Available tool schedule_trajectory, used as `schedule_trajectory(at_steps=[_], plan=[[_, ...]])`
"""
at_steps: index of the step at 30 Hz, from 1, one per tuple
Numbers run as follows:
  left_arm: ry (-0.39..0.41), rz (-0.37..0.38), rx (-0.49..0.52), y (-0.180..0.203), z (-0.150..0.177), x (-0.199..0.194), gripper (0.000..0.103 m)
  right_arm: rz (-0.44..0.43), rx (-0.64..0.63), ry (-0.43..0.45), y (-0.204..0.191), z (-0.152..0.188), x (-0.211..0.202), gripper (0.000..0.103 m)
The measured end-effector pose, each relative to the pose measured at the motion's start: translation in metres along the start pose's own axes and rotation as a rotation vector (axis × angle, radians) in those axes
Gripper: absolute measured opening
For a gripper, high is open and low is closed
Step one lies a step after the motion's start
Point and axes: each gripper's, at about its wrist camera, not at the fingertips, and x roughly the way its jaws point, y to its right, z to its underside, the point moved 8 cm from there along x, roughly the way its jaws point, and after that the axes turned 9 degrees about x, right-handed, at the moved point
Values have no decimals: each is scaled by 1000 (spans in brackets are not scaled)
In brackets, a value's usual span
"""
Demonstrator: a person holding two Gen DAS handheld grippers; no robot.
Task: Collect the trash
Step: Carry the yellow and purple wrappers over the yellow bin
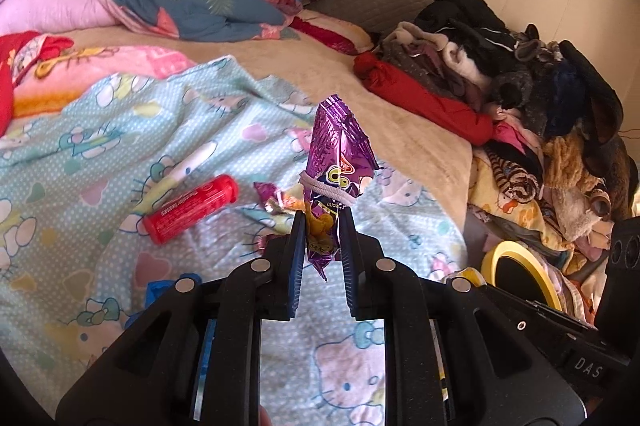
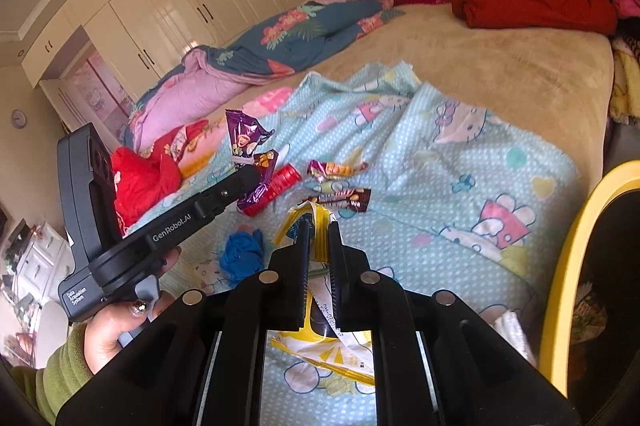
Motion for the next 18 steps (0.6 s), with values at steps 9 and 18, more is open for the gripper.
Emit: schedule_trajectory(at_steps=[9,18], plan=[[25,25,47,32,-7,-14,11,1,10,79,6,-20,-36,9],[31,64,97,65,-7,-21,11,24,65,145,35,-34,-67,9]])
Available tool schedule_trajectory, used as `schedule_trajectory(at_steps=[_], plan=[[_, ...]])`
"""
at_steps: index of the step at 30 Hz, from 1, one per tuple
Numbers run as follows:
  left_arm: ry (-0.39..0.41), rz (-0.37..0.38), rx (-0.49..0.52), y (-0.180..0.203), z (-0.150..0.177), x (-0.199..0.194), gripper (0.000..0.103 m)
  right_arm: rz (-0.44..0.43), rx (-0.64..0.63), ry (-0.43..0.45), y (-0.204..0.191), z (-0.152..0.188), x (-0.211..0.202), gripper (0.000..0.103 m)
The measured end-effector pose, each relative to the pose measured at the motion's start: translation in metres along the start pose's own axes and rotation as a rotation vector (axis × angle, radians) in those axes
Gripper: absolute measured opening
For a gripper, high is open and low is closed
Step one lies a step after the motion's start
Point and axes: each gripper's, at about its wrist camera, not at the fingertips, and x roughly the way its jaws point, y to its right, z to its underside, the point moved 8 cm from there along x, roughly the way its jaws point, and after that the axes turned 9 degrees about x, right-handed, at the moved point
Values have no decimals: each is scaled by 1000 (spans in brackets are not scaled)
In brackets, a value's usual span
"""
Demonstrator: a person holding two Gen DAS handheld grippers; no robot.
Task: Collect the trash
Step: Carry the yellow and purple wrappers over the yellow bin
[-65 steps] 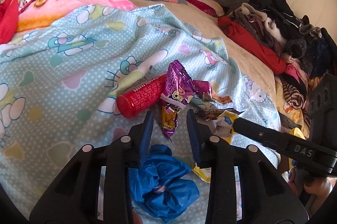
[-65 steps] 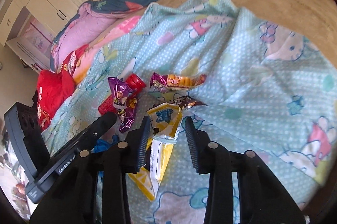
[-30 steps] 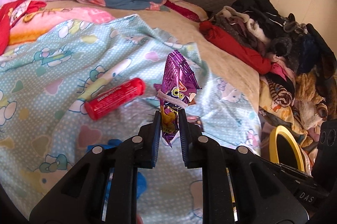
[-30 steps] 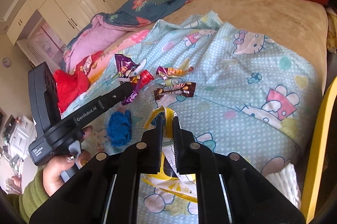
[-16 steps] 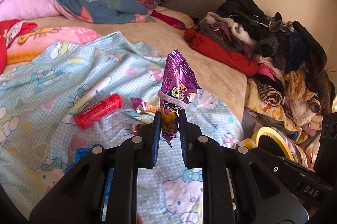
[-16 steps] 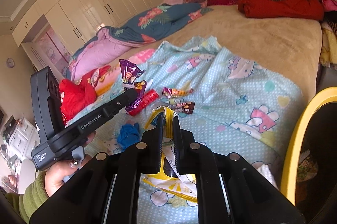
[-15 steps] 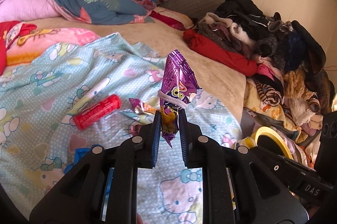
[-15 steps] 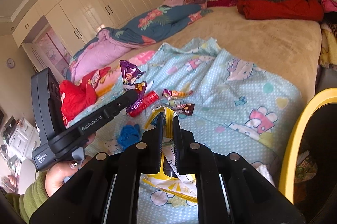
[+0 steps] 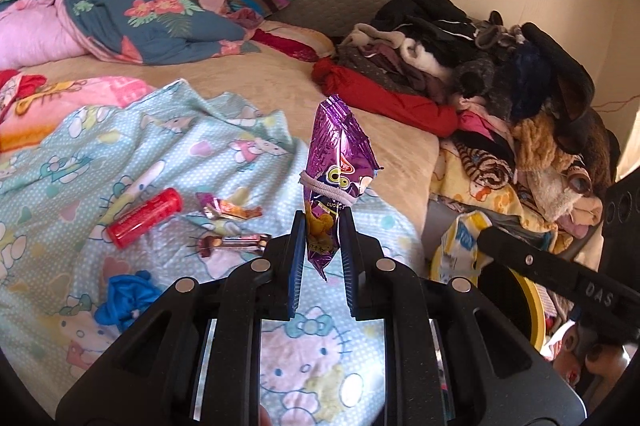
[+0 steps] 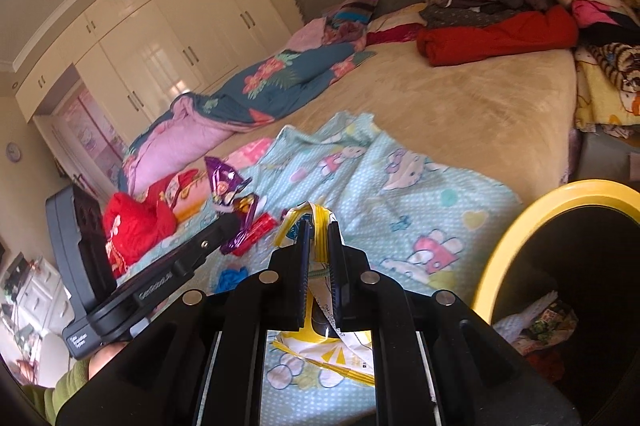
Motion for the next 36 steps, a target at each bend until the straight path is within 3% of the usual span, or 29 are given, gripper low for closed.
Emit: schedule_trajectory(at_steps=[36], plan=[[-28,154,133,98,6,4,12,135,161,221,106,-47,-95,9]])
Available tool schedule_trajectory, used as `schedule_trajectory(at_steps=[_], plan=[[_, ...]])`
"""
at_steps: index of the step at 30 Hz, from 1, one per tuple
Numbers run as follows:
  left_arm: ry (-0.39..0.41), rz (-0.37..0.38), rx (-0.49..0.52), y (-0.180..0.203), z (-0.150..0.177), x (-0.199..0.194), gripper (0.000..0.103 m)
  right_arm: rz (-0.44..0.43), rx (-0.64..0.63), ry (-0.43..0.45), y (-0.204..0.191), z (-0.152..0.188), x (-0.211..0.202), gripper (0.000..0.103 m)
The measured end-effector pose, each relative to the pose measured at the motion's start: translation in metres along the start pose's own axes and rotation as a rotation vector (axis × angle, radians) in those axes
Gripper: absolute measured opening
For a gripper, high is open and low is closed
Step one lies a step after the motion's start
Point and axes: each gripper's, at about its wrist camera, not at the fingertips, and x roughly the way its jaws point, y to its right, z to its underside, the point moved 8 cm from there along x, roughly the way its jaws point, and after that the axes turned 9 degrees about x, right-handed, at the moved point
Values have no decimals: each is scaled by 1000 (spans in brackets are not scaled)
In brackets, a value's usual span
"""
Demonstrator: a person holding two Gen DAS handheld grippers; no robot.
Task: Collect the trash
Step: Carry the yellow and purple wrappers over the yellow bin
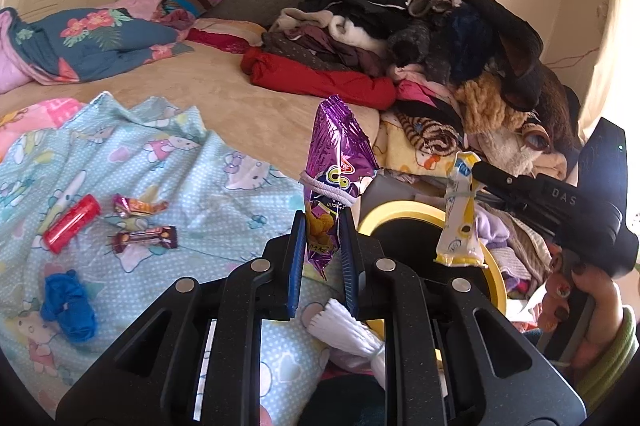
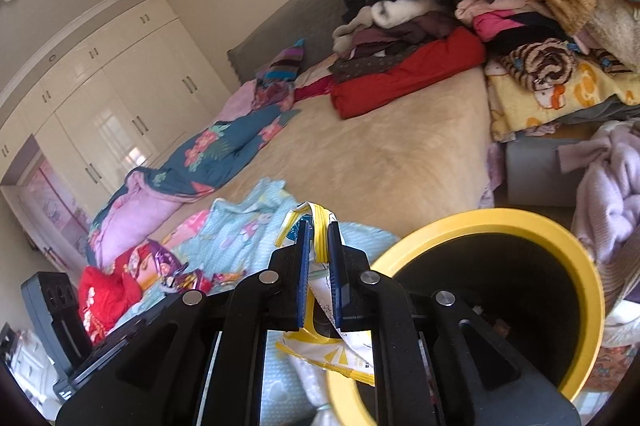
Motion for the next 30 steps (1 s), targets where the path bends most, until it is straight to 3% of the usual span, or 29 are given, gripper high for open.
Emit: schedule_trajectory(at_steps=[30], plan=[[-125,150,150,90,35,52,12,138,119,75,79,-22,-20,9]])
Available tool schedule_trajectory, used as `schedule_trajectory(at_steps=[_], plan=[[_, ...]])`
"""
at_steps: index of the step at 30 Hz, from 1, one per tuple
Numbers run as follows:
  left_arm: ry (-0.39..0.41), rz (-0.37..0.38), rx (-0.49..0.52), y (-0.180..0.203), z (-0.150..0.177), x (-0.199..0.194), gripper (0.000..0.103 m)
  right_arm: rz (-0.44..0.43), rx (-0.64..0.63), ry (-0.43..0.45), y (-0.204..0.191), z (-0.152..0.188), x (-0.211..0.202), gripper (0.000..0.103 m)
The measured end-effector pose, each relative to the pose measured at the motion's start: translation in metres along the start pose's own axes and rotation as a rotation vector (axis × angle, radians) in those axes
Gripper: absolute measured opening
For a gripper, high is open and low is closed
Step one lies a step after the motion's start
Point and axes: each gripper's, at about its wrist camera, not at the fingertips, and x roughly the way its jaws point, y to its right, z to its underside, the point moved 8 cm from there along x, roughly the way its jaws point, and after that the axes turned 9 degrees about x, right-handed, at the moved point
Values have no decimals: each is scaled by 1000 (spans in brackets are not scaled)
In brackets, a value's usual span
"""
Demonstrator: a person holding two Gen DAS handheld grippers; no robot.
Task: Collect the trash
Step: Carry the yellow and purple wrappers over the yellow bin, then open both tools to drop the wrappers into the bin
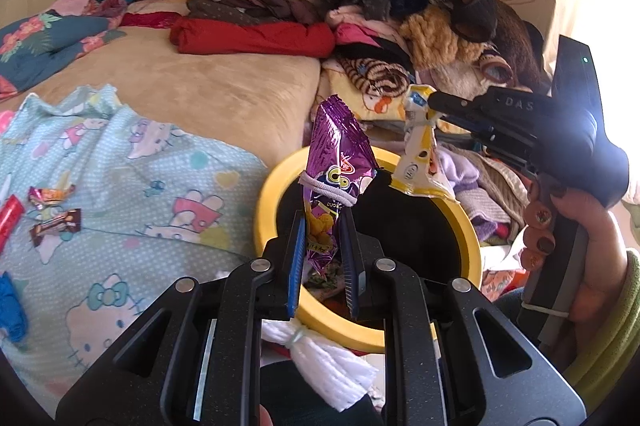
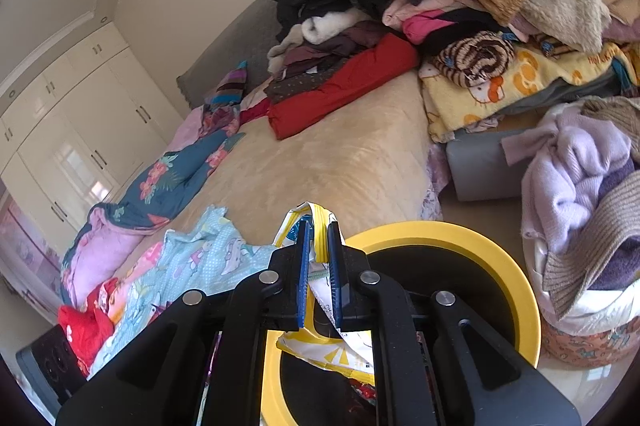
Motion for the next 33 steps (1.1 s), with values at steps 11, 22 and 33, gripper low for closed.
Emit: schedule_trajectory(at_steps=[11,22,33], plan=[[-66,39,57,25,8,36,12,52,96,-17,33,1,10,9],[-105,55,65,27,16,59,12,82,137,-48,45,7,23,12],[-63,45,14,14,12,55,84,107,139,-69,46,10,28,51]])
